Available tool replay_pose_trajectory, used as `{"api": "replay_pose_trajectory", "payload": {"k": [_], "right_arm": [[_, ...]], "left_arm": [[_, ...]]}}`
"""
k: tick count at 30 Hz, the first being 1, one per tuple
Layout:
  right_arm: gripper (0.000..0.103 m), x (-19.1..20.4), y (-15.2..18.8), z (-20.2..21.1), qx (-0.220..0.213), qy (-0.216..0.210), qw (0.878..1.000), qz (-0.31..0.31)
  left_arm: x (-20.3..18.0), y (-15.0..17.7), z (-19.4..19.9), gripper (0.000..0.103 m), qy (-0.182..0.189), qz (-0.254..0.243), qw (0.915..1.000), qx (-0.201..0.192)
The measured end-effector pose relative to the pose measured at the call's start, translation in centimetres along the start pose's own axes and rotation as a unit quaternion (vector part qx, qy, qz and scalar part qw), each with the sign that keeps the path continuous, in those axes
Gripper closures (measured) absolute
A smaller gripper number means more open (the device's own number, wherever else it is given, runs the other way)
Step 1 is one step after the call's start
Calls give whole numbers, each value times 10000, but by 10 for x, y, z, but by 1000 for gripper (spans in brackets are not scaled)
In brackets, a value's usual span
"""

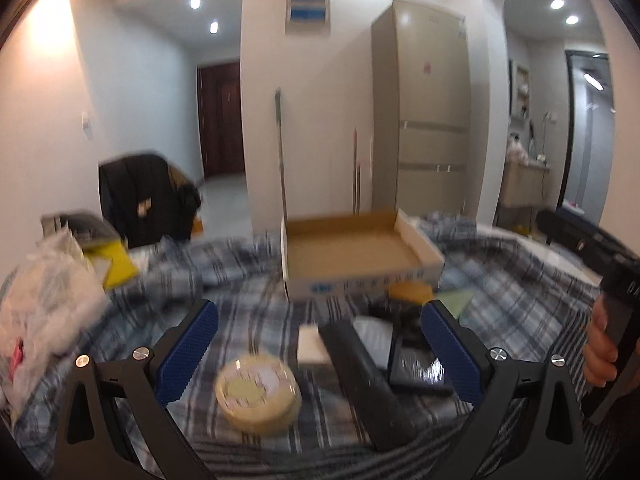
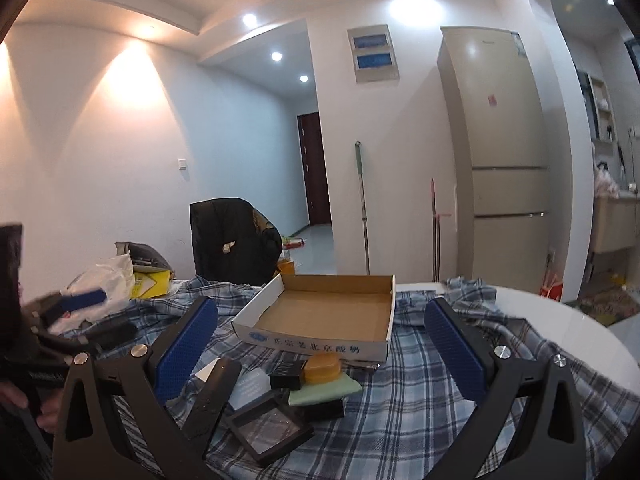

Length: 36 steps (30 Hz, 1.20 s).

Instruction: Organize rigid objects

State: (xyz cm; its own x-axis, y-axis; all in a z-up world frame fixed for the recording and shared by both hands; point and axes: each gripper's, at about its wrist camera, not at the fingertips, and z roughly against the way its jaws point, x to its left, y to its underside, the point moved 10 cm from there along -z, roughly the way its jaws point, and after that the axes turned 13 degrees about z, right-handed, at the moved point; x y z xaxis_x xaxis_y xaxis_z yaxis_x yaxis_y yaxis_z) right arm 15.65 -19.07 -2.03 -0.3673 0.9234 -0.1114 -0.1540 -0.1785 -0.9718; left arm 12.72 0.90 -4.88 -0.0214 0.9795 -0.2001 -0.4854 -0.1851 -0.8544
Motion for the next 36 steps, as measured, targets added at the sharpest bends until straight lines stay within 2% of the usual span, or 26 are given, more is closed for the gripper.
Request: {"api": "replay_pose_trajectory", "payload": {"k": [2, 4, 11, 18, 22, 25, 31, 34, 36], "right_arm": [[0, -7, 2, -3, 76, 247, 9996, 75], [0, -13, 4, -4, 102, 428, 9990, 116], [0, -20, 7, -7, 162, 561, 9982, 117], [0, -20, 5, -2, 94, 647, 9977, 159], [0, -16, 5, -1, 66, 649, 9976, 228], [0, -15, 3, 0, 44, 657, 9975, 261], [0, -20, 4, 0, 76, 639, 9979, 120], [0, -19, 4, 0, 75, 655, 9977, 154], [0, -19, 4, -1, 69, 677, 9975, 187]], "left_arm": [[2, 13, -13, 14, -91, 174, 9993, 327], [0, 23, -25, 17, -147, 331, 9972, 648], [-28, 54, -56, 53, 27, 741, 9809, 1799], [-18, 72, -71, 53, -332, 984, 9696, 2217], [-16, 81, -82, 53, -479, 818, 9668, 2374], [-14, 92, -94, 53, -515, 971, 9578, 2655], [-8, 92, -98, 53, -665, 1376, 9498, 2729], [-9, 89, -102, 64, -682, 1295, 9506, 2737], [-9, 88, -105, 64, -642, 1301, 9483, 2822]]}}
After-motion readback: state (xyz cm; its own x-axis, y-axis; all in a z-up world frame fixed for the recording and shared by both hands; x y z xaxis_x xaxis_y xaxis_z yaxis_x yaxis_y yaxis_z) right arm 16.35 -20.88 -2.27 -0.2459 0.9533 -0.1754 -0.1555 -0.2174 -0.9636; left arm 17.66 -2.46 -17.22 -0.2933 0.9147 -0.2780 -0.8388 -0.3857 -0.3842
